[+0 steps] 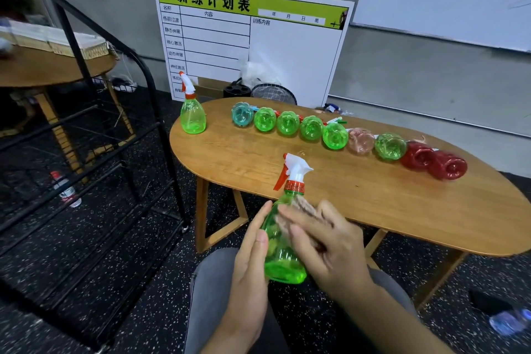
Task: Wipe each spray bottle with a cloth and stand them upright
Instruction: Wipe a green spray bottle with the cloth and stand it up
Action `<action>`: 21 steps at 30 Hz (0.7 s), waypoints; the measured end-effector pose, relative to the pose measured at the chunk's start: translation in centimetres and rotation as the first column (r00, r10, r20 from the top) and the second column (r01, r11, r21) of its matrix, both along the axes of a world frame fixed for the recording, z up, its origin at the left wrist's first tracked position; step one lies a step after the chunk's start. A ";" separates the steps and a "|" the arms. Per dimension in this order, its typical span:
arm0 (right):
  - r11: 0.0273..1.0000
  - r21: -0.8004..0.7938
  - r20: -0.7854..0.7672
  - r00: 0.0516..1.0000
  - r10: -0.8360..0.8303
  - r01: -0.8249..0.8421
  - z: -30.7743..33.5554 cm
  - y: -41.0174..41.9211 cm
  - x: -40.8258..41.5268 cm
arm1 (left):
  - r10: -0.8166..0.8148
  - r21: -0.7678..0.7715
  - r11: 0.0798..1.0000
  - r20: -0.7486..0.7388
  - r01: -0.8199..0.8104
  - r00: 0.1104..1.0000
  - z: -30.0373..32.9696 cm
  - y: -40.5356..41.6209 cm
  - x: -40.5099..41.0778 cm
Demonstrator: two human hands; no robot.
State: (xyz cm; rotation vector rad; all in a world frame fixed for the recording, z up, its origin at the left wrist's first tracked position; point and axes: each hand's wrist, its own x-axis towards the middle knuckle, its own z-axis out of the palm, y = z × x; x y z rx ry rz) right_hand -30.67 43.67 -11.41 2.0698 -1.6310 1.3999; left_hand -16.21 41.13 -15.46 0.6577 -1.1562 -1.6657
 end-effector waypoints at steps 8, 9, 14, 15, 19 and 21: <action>0.977 -0.081 -0.410 0.900 0.146 -0.196 -1.5 2.2 0.1 | -0.029 0.037 0.999 -0.068 0.032 0.997 1.3 0.0 0.5; 0.979 -0.075 -0.375 0.915 0.148 -0.189 -1.2 1.9 0.0 | -0.018 0.041 0.999 -0.060 0.021 0.998 1.4 0.0 0.4; 0.998 -0.025 0.068 0.996 0.064 -0.063 0.7 -1.1 -0.6 | -0.003 -0.026 1.000 0.023 0.003 1.000 1.4 0.2 0.6; 0.999 0.004 0.133 0.990 0.040 -0.041 1.1 -1.6 -1.0 | -0.004 -0.054 0.999 0.034 0.006 0.999 1.3 0.2 0.7; 0.997 0.061 0.177 0.984 0.035 -0.046 2.0 -2.2 -1.4 | -0.026 -0.116 0.993 0.073 0.034 0.997 1.1 0.3 0.8; 0.995 0.042 0.246 0.967 0.073 -0.086 2.0 -1.9 -1.4 | -0.067 -0.108 0.992 0.045 0.071 0.997 1.1 0.3 0.7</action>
